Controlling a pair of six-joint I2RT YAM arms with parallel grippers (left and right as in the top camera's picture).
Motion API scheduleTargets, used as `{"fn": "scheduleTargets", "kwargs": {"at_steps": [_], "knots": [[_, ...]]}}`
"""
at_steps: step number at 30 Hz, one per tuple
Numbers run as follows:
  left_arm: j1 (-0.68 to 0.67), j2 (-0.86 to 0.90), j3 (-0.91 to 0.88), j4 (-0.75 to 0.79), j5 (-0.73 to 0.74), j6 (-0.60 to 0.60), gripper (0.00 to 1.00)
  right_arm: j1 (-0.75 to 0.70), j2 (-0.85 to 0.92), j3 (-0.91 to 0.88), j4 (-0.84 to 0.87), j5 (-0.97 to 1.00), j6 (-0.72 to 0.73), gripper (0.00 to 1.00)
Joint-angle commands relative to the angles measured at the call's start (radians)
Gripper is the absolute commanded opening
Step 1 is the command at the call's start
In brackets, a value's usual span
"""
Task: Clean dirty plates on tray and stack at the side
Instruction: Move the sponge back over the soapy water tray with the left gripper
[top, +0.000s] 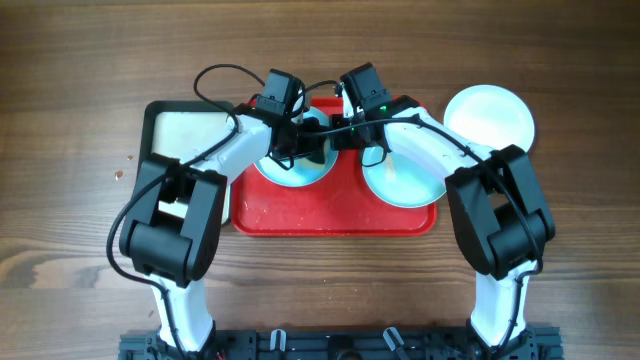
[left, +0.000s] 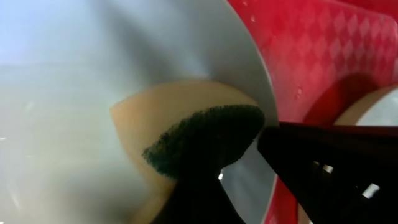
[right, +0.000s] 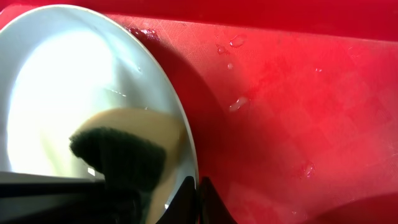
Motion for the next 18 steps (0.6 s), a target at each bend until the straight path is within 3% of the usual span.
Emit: {"fn": "scheduleTargets", "kwargs": {"at_steps": [1,5,9,12,18], "knots": [[-0.021,0.04,-0.027,-0.009,0.124,0.005,0.04,0.011,0.021,-0.013,0.011,-0.029,0.004,0.04],[0.003,-0.028,-0.026,-0.019,0.098,0.032,0.04,0.011,0.021,-0.013,0.011,-0.029,0.004,0.04],[0.063,-0.167,-0.026,-0.069,-0.091,0.032,0.04,0.011,0.021,-0.013,0.011,-0.028,0.004,0.04],[0.138,-0.303,-0.026,-0.159,-0.257,0.033,0.04,0.011,0.021,-0.013,0.011,-0.028,0.003,0.04],[0.346,-0.448,-0.026,-0.444,-0.423,0.033,0.06,0.011,0.021,-0.013,0.01,-0.028,0.004,0.04]]}}
